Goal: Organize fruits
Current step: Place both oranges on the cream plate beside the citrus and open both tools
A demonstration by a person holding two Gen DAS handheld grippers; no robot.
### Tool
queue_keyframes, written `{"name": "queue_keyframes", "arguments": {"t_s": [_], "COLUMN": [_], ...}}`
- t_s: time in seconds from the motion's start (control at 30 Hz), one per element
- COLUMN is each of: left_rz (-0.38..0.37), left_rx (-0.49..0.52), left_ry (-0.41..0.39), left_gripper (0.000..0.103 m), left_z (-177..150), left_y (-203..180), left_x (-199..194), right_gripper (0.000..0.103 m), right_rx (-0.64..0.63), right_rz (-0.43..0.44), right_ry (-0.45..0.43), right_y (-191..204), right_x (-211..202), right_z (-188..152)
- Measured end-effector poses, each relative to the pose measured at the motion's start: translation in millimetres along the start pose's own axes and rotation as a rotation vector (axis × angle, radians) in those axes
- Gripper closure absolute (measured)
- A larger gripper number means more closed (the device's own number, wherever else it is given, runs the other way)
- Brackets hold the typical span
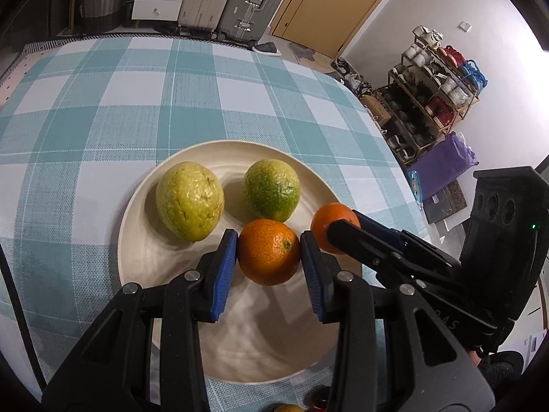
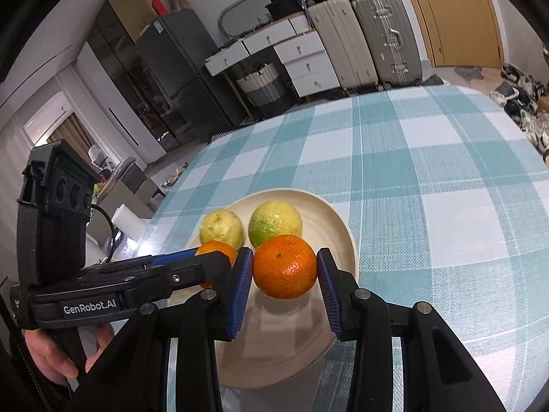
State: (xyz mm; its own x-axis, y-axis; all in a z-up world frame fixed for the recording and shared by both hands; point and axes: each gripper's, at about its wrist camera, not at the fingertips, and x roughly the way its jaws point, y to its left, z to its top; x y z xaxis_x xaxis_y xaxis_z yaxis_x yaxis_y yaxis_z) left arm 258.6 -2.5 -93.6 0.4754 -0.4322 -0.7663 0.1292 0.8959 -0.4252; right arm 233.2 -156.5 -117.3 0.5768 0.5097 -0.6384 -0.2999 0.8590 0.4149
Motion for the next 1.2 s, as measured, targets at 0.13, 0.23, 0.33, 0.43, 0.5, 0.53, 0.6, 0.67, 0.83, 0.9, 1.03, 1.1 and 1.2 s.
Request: {"name": "queue_keyframes", "arguments": {"t_s": [0.13,0.23,0.33,0.43,0.5,0.53,0.6,0.67,0.83,0.9,1.03,1.1,1.2], "left_rz": [0.003,0.002,0.000,-0.013,-0.034,-0.040,-0.029,-0.031,-0.016,-0.006,0.022,0.035,0.059], "left_rx": [-0.008,-0.013,-0.021,-0.035,-0.042,-0.038,-0.033,-0.038,-0.031,-0.027,-0.014,-0.008,0.002], "left_ry": [0.006,0.013,0.018,0.008,-0.008,-0.011,-0.019,-0.023,-0.048,-0.054,-0.065,-0.074,-0.089], "left_gripper": [0.069,0.069,0.068,0.069,0.068,0.068,0.068,0.068,0.067,0.066,0.066,0.066,0.065], "left_z": [0.9,0.9,1.2,2.5,2.6,2.7,2.4,2.2,-2.5,-6.1,-15.5,-20.8,-29.1], "left_y": [3.0,3.7,4.0,4.9,4.4,3.2,0.6,-0.2,-5.1,-6.6,-9.4,-10.9,-13.9], "left_x": [6.0,10.5,13.8,14.1,10.2,8.9,5.8,2.1,-15.0,-22.1,-35.0,-41.5,-52.1], "right_gripper": [0.064,0.064,0.063,0.063,0.062,0.061,0.053,0.053,0.051,0.048,0.043,0.039,0.033], "right_rx": [0.009,0.016,0.021,0.011,0.002,-0.005,-0.014,-0.014,0.007,0.009,0.001,0.001,-0.011], "right_rz": [-0.008,-0.013,-0.022,-0.039,-0.035,-0.024,-0.024,-0.026,-0.039,-0.045,-0.043,-0.042,-0.040], "right_ry": [0.011,0.012,0.016,0.019,-0.005,-0.020,-0.050,-0.073,-0.088,-0.095,-0.113,-0.123,-0.141], "right_y": [-2.7,-4.6,-4.9,-2.8,-1.4,-0.5,1.3,1.2,-1.5,-2.0,0.1,2.1,7.3], "right_x": [6.2,10.0,14.4,17.7,13.6,9.9,3.1,-4.7,-18.4,-24.8,-36.4,-43.8,-54.9], "right_z": [0.0,1.9,2.6,2.3,2.6,2.8,3.6,4.4,2.0,-1.7,-8.8,-12.5,-17.5]}}
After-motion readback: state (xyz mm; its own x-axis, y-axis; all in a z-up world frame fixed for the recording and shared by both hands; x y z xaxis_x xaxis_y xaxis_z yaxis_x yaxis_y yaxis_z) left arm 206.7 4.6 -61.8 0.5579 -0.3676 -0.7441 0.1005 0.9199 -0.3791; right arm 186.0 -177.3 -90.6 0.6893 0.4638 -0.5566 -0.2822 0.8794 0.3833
